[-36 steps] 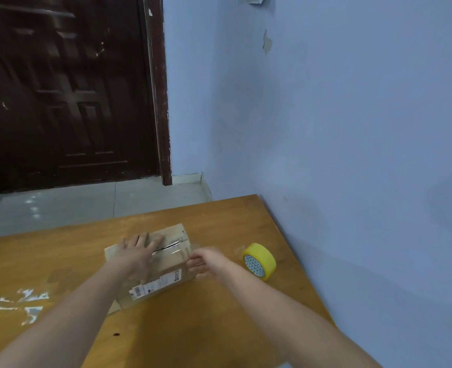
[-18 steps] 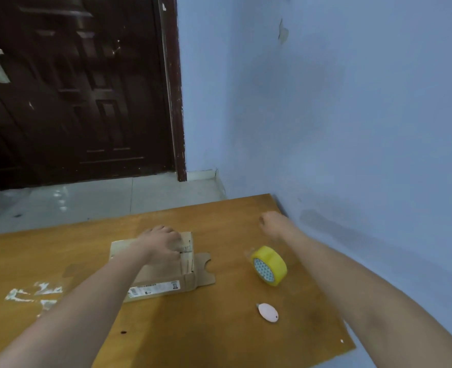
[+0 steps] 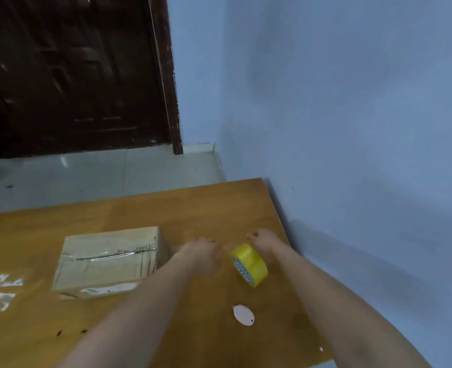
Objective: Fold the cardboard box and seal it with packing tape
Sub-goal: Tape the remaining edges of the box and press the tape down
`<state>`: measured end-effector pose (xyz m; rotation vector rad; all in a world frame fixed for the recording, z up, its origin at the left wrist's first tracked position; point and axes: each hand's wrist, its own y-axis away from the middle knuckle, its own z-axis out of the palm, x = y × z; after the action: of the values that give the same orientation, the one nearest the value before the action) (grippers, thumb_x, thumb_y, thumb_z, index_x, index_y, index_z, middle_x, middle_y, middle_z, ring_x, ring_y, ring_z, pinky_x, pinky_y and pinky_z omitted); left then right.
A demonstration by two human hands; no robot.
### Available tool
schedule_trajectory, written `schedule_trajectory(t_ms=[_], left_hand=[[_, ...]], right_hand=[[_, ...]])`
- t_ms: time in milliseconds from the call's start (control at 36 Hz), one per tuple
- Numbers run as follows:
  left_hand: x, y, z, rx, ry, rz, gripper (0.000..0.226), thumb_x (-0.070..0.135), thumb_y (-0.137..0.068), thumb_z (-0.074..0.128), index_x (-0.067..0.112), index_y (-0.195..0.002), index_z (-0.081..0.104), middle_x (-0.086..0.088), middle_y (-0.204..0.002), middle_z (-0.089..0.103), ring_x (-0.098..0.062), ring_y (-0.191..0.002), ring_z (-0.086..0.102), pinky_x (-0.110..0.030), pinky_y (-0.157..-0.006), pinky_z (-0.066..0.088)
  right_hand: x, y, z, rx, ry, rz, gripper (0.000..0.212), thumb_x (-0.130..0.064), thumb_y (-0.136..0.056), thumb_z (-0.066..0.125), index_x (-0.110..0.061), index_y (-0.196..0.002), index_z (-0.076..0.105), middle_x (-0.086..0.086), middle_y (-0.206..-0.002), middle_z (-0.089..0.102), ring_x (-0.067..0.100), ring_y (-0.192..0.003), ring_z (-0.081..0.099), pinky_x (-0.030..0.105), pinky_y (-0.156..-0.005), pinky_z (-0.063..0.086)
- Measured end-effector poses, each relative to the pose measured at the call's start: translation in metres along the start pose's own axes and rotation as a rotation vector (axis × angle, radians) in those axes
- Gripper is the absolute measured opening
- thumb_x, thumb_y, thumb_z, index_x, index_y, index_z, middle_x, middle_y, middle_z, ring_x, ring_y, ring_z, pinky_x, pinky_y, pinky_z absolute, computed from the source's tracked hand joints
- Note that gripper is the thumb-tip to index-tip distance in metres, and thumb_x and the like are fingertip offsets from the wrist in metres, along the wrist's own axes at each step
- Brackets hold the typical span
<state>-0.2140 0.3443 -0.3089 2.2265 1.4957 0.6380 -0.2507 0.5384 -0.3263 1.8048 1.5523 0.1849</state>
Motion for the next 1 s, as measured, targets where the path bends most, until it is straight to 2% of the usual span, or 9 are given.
schedule_trajectory(t_ms=[222,333,417,556,639,722,833,917,1000], left_hand=[[0.019,-0.029,0.021,-0.064,0.159,-0.043,0.065,0.044,-0.085,0.052,0.022,-0.142,0.031,-0.008,-0.138,0.048,-0.029,-0.128,0.042,-0.04,-0.101,0.034],[0.026,-0.037,0.027,-0.084,0.333,-0.058,0.068,0.046,-0.082,0.056,0.02,-0.14,0.033,-0.011,-0.13,0.051,-0.031,-0.119,0.048,-0.038,-0.093,0.041],[0.031,-0.041,0.03,-0.083,0.468,-0.088,0.071,0.046,-0.083,0.06,0.02,-0.142,0.03,-0.01,-0.129,0.054,-0.029,-0.114,0.052,-0.032,-0.085,0.042],[0.034,-0.044,0.031,-0.072,0.56,-0.111,0.084,0.045,-0.079,0.065,0.018,-0.148,0.025,-0.008,-0.136,0.05,-0.027,-0.118,0.052,-0.03,-0.086,0.041],[0.034,-0.045,0.031,-0.06,0.576,-0.105,0.078,0.043,-0.077,0.069,0.019,-0.142,0.034,-0.007,-0.13,0.055,-0.026,-0.115,0.054,-0.032,-0.088,0.044],[0.034,-0.044,0.033,-0.056,0.616,-0.113,0.077,0.042,-0.075,0.069,0.02,-0.141,0.037,-0.005,-0.127,0.056,-0.023,-0.112,0.055,-0.032,-0.087,0.045],[0.032,-0.044,0.035,-0.041,0.668,-0.113,0.076,0.04,-0.076,0.07,0.022,-0.142,0.037,-0.003,-0.128,0.056,-0.021,-0.113,0.055,-0.029,-0.088,0.044],[0.033,-0.042,0.033,-0.033,0.741,-0.106,0.073,0.039,-0.071,0.069,0.022,-0.137,0.044,-0.002,-0.128,0.058,-0.02,-0.114,0.055,-0.029,-0.091,0.044],[0.034,-0.038,0.031,-0.019,0.832,-0.109,0.076,0.04,-0.057,0.059,0.023,-0.132,0.051,-0.001,-0.124,0.06,-0.019,-0.113,0.056,-0.03,-0.094,0.044]], right_hand=[[-0.002,-0.022,0.01,-0.206,-0.211,0.076,0.064,-0.049,-0.099,0.032,0.001,-0.137,0.043,0.019,-0.143,0.044,0.031,-0.131,0.043,0.031,-0.102,0.036],[-0.01,-0.028,0.008,-0.352,-0.228,0.084,0.059,-0.049,-0.1,0.026,-0.005,-0.133,0.046,0.017,-0.115,0.059,0.025,-0.088,0.058,0.024,-0.066,0.043],[-0.017,-0.031,0.008,-0.427,-0.199,0.101,0.037,-0.046,-0.098,0.038,-0.014,-0.105,0.056,0.003,-0.078,0.05,0.014,-0.062,0.046,0.022,-0.051,0.036],[-0.02,-0.032,0.009,-0.469,-0.156,0.123,0.033,-0.042,-0.098,0.041,-0.019,-0.076,0.049,0.001,-0.07,0.045,0.015,-0.058,0.043,0.025,-0.05,0.034],[-0.016,-0.034,0.012,-0.485,-0.238,0.164,0.03,-0.037,-0.097,0.044,-0.019,-0.073,0.048,0.003,-0.074,0.049,0.017,-0.063,0.046,0.029,-0.06,0.038],[-0.018,-0.031,0.018,-0.513,-0.32,0.13,0.026,-0.025,-0.098,0.042,-0.013,-0.08,0.057,0.012,-0.093,0.057,0.023,-0.081,0.051,0.039,-0.087,0.044],[-0.024,-0.022,0.018,-0.432,-0.205,0.052,0.038,-0.019,-0.101,0.034,0.002,-0.126,0.054,0.02,-0.134,0.051,0.024,-0.112,0.051,0.034,-0.096,0.039],[-0.021,-0.02,0.02,-0.423,-0.155,0.031,0.034,-0.016,-0.102,0.029,-0.001,-0.109,0.059,0.021,-0.125,0.051,0.02,-0.103,0.047,0.026,-0.081,0.042],[-0.017,-0.018,0.022,-0.388,-0.179,0.034,0.029,-0.012,-0.102,0.027,-0.013,-0.083,0.05,0.015,-0.103,0.049,0.014,-0.096,0.038,0.022,-0.068,0.028]])
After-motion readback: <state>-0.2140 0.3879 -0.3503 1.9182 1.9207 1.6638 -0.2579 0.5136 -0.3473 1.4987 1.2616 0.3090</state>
